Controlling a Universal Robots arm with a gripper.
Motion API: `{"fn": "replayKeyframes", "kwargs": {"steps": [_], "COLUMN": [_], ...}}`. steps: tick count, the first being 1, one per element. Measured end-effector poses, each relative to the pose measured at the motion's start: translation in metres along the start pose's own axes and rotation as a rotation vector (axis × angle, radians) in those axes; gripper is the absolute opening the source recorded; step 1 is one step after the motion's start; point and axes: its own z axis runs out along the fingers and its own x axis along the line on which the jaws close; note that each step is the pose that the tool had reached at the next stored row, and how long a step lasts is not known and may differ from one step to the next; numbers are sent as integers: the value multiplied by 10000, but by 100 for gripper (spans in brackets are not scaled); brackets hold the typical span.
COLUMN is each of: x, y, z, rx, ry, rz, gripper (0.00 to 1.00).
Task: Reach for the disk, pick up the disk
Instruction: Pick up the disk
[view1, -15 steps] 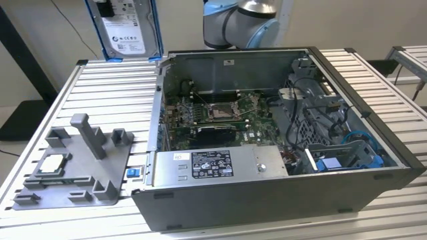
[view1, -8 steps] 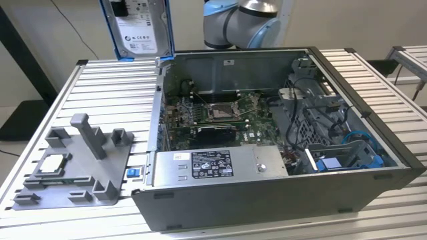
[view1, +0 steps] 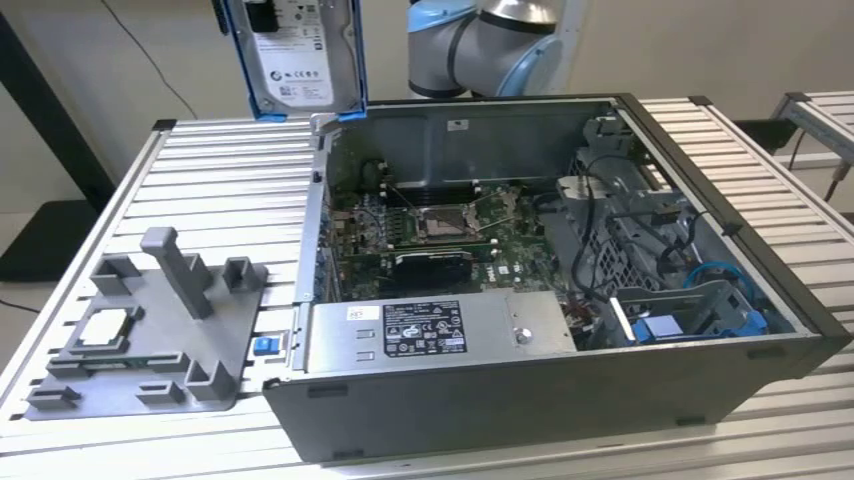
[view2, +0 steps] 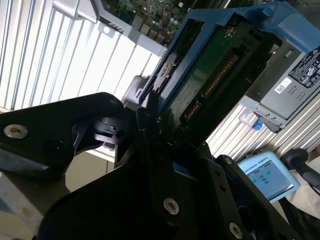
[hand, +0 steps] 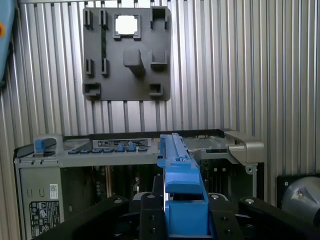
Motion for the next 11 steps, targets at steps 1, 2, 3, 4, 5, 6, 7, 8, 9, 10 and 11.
{"fn": "replayKeyframes", "kwargs": {"steps": [1, 2, 3, 4, 5, 6, 7, 8, 9, 10, 11], "x": [-2, -3, -5, -7, -9, -11, -12, -14, -16, -18, -19], "y": [-26, -52, -79, -106, -133, -159, -184, -210, -235, -260, -286], "z": [0, 0, 0, 1, 1, 1, 1, 2, 2, 2, 2], "rx": [0, -1, -1, -1, -1, -1, -1, -1, -2, -2, -2], "ry": [0, 1, 1, 0, 1, 0, 1, 0, 1, 1, 1], "rz": [0, -1, 0, 0, -1, -1, 0, 0, 0, 0, 0], "gripper": [0, 0, 0, 0, 0, 0, 0, 0, 0, 0, 0]}}
